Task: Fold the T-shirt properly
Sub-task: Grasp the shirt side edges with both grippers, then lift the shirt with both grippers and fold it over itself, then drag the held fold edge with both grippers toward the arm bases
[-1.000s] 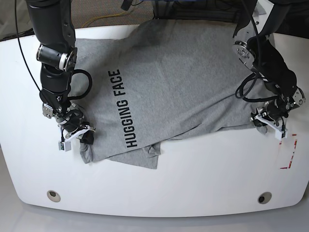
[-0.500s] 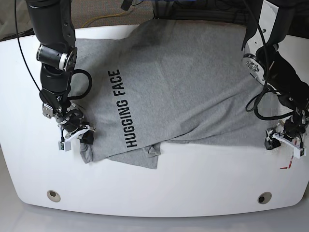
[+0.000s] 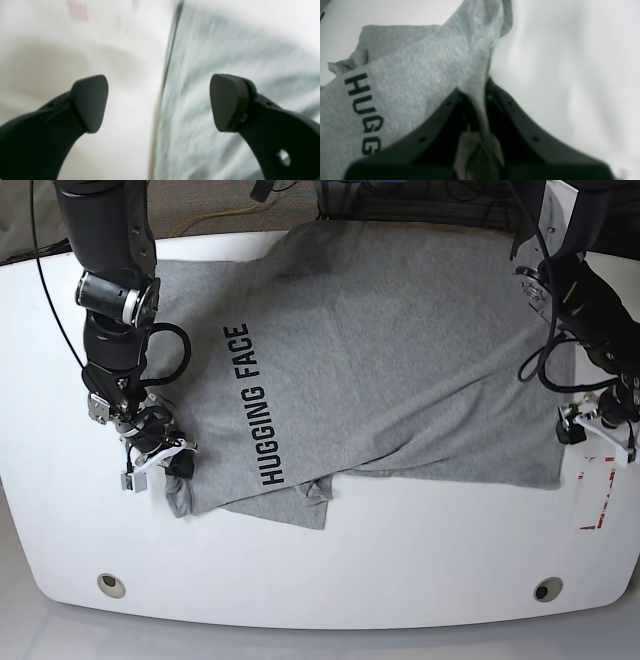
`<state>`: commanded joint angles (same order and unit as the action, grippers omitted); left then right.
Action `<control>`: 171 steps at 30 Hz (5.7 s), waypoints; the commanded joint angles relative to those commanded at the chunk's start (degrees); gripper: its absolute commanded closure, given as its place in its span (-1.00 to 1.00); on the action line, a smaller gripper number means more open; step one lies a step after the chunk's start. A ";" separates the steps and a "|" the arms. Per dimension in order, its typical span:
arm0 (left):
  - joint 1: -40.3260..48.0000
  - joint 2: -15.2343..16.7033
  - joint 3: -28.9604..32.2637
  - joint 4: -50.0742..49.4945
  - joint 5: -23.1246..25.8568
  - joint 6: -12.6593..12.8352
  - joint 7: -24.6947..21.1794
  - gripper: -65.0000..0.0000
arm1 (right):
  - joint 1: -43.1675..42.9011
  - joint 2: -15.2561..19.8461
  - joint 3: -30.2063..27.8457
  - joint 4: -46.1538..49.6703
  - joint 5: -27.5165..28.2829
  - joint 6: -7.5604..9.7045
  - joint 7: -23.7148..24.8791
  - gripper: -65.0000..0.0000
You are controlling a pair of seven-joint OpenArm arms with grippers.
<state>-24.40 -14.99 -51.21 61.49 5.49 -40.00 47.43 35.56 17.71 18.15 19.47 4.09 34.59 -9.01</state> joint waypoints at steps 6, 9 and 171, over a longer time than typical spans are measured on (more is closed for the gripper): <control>3.16 0.18 0.00 0.53 0.00 0.00 3.60 -0.82 | 0.00 0.00 0.00 0.00 0.00 0.00 0.00 1.00; 5.01 0.44 0.18 0.53 0.00 0.00 4.84 -0.60 | -0.79 0.00 0.09 0.00 0.00 0.09 0.00 1.00; 42.64 -7.38 17.14 48.00 -12.75 0.00 13.36 0.87 | -63.91 6.95 14.68 84.57 66.55 5.41 -70.95 0.73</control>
<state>18.24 -22.37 -34.07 109.49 -7.25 -40.00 60.79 -28.35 24.66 32.84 104.04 70.64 40.00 -79.96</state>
